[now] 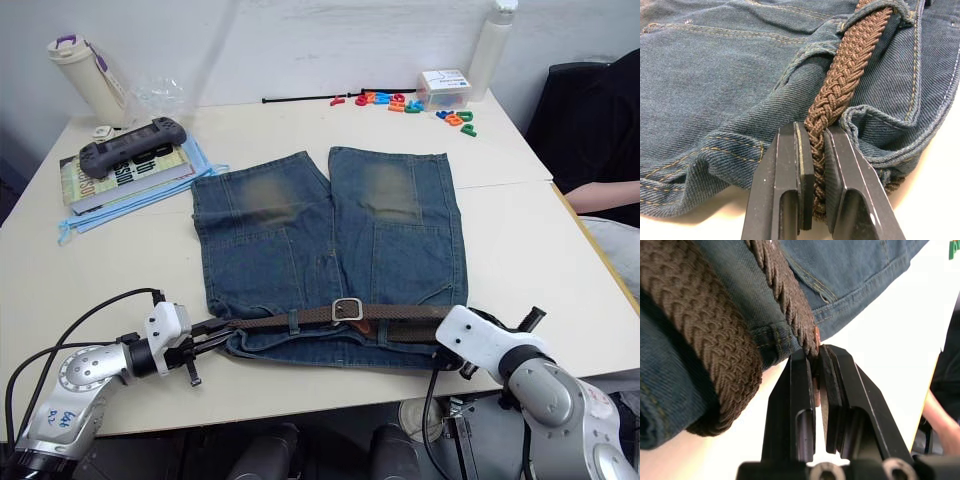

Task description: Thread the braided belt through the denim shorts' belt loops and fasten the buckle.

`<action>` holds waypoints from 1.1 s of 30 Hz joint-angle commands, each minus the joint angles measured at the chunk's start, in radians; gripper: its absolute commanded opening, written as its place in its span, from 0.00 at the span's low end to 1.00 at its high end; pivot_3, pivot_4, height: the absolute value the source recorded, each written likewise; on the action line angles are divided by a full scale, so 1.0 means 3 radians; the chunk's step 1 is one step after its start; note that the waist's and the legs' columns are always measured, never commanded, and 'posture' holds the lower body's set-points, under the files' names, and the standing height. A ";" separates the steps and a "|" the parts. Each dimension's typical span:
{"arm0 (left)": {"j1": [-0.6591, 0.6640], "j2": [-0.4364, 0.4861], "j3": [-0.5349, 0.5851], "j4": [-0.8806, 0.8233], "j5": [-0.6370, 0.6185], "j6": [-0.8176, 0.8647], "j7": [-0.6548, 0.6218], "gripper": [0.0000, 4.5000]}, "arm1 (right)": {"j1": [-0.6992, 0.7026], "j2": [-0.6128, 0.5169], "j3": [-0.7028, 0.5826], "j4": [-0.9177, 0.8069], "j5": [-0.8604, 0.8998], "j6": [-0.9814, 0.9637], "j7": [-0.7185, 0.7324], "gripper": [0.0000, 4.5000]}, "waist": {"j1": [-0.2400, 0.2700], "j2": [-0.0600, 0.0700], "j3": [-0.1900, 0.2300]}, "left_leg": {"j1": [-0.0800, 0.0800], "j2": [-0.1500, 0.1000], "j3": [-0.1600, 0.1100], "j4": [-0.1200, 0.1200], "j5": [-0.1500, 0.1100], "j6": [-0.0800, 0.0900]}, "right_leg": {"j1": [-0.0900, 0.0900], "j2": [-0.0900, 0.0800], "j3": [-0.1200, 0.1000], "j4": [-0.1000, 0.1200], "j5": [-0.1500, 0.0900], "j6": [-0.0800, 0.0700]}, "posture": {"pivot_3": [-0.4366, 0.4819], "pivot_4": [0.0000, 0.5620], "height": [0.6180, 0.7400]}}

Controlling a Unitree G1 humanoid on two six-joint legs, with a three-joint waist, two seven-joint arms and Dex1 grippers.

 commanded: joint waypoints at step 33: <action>0.0306 0.0023 0.0599 -0.0302 -0.0170 0.0723 0.0103 0.01 | -0.0894 0.0471 0.1632 0.0042 -0.0738 0.0238 0.0152 0.00 | -0.0009 -0.0014 0.0008 | -0.0008 0.0004 -0.0003 -0.0001 -0.0007 -0.0001 | -0.0006 0.0005 -0.0002 -0.0010 -0.0001 -0.0003 | 0.48 0.27 0.78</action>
